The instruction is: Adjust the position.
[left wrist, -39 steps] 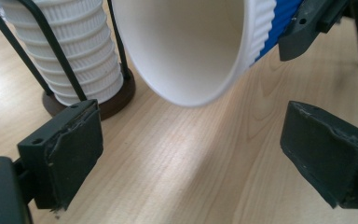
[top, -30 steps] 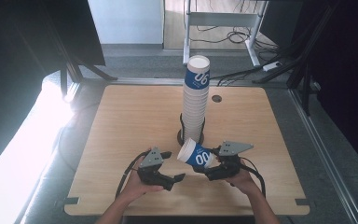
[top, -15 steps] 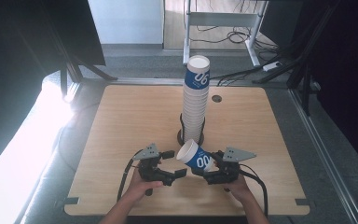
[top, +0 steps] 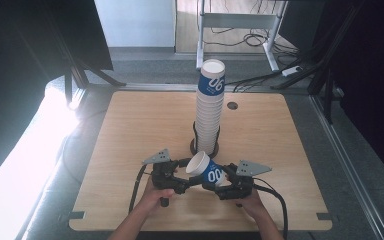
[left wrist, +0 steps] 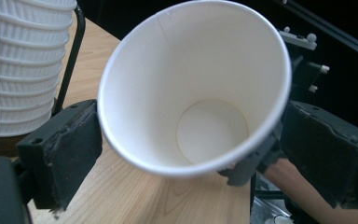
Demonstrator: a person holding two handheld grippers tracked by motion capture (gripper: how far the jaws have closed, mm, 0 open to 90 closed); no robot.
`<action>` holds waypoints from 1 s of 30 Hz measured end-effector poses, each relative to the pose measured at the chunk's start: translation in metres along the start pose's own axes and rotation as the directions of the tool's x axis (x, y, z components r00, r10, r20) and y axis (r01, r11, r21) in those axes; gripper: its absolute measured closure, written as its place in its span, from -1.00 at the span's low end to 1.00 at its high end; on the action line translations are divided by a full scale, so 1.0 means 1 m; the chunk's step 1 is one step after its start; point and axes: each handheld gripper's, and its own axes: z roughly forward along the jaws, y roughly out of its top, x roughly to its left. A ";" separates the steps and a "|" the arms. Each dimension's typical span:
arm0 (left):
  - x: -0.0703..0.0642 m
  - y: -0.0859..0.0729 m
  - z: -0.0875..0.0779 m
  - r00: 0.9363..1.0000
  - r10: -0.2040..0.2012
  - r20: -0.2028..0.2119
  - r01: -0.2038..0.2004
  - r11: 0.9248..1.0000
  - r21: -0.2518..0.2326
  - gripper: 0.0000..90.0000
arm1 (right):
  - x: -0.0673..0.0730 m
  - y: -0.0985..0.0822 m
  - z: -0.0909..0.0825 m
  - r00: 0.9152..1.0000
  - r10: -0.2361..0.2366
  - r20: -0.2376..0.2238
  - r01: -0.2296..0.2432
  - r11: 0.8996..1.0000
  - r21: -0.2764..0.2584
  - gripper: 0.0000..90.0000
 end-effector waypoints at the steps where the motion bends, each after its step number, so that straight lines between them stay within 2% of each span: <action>1: 0.001 0.001 0.001 1.000 -0.004 0.001 0.004 1.000 0.002 -0.87 | 0.001 0.000 0.001 1.000 -0.002 -0.002 0.002 1.000 -0.006 -0.40; 8: 0.001 0.003 0.008 1.000 -0.009 0.027 0.009 1.000 -0.004 -0.84 | 0.003 -0.001 0.002 1.000 -0.013 -0.015 0.013 1.000 -0.010 -0.40; 11: 0.004 0.003 0.009 0.998 -0.035 0.044 0.036 0.999 -0.019 -0.76 | 0.003 -0.001 0.003 1.000 -0.017 -0.015 0.017 1.000 -0.008 -0.40; 13: 0.005 0.003 0.009 0.998 -0.035 0.051 0.036 0.999 -0.024 -0.72 | 0.004 -0.002 0.004 1.000 -0.020 -0.013 0.020 1.000 0.000 -0.40; 30: 0.005 0.001 0.007 0.999 0.003 0.051 -0.001 0.999 -0.032 -0.64 | 0.003 -0.002 0.006 1.000 -0.009 -0.017 0.009 0.999 0.032 -0.43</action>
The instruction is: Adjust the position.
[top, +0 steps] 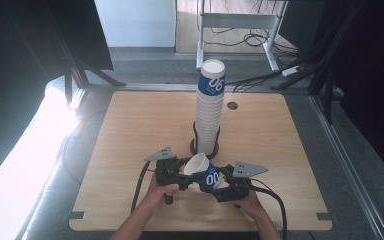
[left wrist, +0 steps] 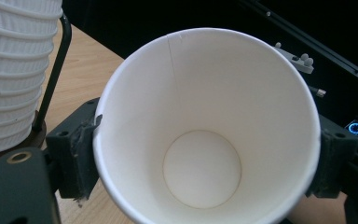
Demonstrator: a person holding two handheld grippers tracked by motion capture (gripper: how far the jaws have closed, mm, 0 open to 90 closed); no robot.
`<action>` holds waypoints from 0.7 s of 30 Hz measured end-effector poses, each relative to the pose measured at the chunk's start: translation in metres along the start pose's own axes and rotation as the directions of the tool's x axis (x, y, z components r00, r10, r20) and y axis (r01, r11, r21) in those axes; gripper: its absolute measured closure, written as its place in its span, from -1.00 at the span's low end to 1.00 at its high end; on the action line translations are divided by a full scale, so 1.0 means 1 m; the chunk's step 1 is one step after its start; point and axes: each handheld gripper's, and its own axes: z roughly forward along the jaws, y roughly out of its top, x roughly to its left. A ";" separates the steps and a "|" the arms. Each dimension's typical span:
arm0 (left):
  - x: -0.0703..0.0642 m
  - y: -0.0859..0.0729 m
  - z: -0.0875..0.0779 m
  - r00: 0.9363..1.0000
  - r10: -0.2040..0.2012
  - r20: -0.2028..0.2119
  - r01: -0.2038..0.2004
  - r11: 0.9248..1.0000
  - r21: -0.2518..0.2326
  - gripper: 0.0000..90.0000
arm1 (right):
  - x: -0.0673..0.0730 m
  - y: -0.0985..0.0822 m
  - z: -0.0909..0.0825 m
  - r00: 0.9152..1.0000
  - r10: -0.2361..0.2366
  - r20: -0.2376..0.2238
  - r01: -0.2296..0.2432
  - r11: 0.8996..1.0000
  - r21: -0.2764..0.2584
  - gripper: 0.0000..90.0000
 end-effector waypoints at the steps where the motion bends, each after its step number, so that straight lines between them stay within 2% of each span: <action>1: 0.000 0.000 0.000 1.000 0.004 -0.002 -0.004 1.000 0.001 -0.64 | 0.000 0.000 0.000 1.000 0.000 -0.001 0.000 1.000 0.002 -0.43; 7: 0.000 0.001 -0.003 1.000 0.016 -0.013 -0.016 1.000 -0.002 -0.64 | 0.000 0.000 0.001 1.000 0.016 0.012 -0.017 1.000 0.023 -0.55; 14: 0.000 0.003 -0.010 0.997 0.049 -0.055 -0.048 0.999 0.017 -0.64 | -0.001 0.005 -0.007 1.000 0.008 0.025 -0.009 1.000 0.029 -0.61; 21: -0.006 0.009 -0.010 0.986 0.131 -0.105 -0.124 0.990 0.074 -0.64 | 0.003 0.007 -0.011 0.999 -0.021 0.050 0.018 0.997 0.073 -0.63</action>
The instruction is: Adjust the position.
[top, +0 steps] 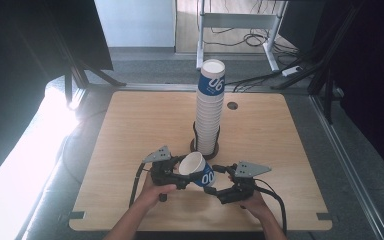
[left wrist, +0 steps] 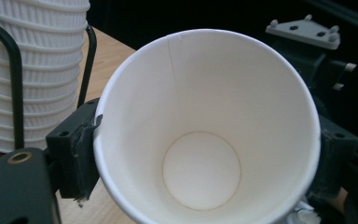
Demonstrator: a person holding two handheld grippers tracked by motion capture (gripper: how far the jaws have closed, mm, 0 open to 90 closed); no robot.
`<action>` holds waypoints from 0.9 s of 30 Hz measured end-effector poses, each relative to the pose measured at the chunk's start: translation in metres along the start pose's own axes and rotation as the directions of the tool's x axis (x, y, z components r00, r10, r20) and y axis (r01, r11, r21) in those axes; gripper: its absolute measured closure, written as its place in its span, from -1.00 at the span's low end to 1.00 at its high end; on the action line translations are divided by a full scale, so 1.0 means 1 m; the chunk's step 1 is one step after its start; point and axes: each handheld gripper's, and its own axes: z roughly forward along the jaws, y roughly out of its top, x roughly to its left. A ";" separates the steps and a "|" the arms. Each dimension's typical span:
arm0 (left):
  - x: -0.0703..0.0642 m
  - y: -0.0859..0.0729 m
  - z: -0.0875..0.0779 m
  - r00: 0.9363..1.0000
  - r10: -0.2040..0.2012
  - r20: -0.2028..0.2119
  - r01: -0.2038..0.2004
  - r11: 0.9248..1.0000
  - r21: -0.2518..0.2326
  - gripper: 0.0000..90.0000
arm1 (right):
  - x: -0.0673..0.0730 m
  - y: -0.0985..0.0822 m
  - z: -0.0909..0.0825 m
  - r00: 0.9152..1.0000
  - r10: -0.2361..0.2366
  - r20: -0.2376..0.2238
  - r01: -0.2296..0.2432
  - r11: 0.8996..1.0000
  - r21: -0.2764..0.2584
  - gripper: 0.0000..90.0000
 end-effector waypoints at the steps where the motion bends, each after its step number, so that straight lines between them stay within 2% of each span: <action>1: -0.001 0.001 0.000 1.000 0.008 -0.008 -0.008 1.000 0.011 -0.64 | 0.001 0.000 -0.001 1.000 -0.009 0.008 0.009 1.000 0.010 -0.63; 10: -0.007 0.010 0.002 0.995 0.077 -0.059 -0.071 0.993 0.097 -0.64 | 0.006 -0.002 -0.007 0.995 -0.063 0.072 0.057 0.995 0.081 -0.65; 14: -0.010 0.014 0.005 0.989 0.122 -0.082 -0.108 0.982 0.154 -0.64 | 0.007 -0.001 -0.007 0.992 -0.081 0.099 0.070 0.992 0.108 -0.66; 18: -0.015 0.019 0.010 0.977 0.186 -0.106 -0.159 0.962 0.223 -0.64 | 0.009 0.000 -0.004 0.989 -0.099 0.108 0.085 0.988 0.127 -0.67; 22: -0.019 0.023 0.015 0.961 0.244 -0.130 -0.198 0.935 0.293 -0.64 | 0.012 0.000 0.001 0.988 -0.113 0.110 0.097 0.985 0.139 -0.67; 25: -0.022 0.026 0.019 0.953 0.272 -0.135 -0.214 0.917 0.335 -0.64 | 0.015 0.000 0.006 0.985 -0.129 0.112 0.111 0.982 0.154 -0.68; 27: -0.024 0.027 0.021 0.943 0.300 -0.144 -0.233 0.904 0.359 -0.64 | 0.016 -0.001 0.009 0.985 -0.136 0.109 0.117 0.980 0.162 -0.68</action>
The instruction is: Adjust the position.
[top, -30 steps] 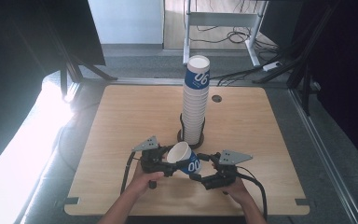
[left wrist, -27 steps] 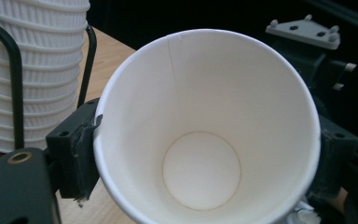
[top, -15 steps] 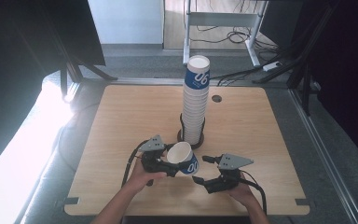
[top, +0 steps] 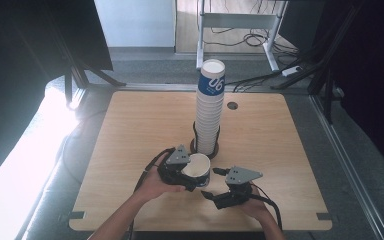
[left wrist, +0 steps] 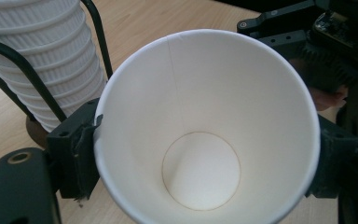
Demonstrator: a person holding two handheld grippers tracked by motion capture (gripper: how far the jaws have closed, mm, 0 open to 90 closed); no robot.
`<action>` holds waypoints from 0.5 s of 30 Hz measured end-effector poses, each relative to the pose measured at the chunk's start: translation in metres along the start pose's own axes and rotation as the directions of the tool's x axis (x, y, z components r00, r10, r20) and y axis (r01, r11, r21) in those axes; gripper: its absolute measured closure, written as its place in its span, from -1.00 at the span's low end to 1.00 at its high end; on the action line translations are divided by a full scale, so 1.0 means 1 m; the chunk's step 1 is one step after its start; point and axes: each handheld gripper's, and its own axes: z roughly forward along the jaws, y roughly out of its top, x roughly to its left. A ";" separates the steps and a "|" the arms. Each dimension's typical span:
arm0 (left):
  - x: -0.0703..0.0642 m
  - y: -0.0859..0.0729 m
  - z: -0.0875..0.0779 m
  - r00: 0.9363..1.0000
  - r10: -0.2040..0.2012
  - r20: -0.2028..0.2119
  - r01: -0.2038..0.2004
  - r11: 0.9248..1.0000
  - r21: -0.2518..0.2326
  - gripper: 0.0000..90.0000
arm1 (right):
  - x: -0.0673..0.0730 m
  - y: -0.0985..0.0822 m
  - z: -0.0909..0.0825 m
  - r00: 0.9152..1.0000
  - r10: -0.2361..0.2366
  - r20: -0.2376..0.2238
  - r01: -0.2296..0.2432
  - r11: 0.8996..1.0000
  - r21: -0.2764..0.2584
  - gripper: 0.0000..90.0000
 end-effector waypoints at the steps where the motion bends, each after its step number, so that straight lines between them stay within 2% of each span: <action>1: -0.001 0.001 0.000 1.000 0.010 -0.006 -0.010 1.000 0.010 -0.64 | 0.001 0.000 0.002 1.000 -0.002 -0.002 0.002 1.000 0.003 -0.69; 7: -0.009 0.007 0.003 0.997 0.072 -0.028 -0.071 0.996 0.056 -0.64 | 0.003 0.000 0.010 1.000 -0.001 0.003 0.001 1.000 0.006 -0.70; 11: -0.014 0.009 0.006 0.993 0.115 -0.009 -0.114 0.990 0.080 -0.64 | 0.004 0.000 0.015 1.000 0.009 -0.005 -0.009 1.000 0.003 -0.70; 15: -0.017 0.010 0.007 0.990 0.139 0.011 -0.140 0.986 0.088 -0.64 | 0.005 -0.001 0.019 1.000 0.003 0.002 -0.003 1.000 0.008 -0.70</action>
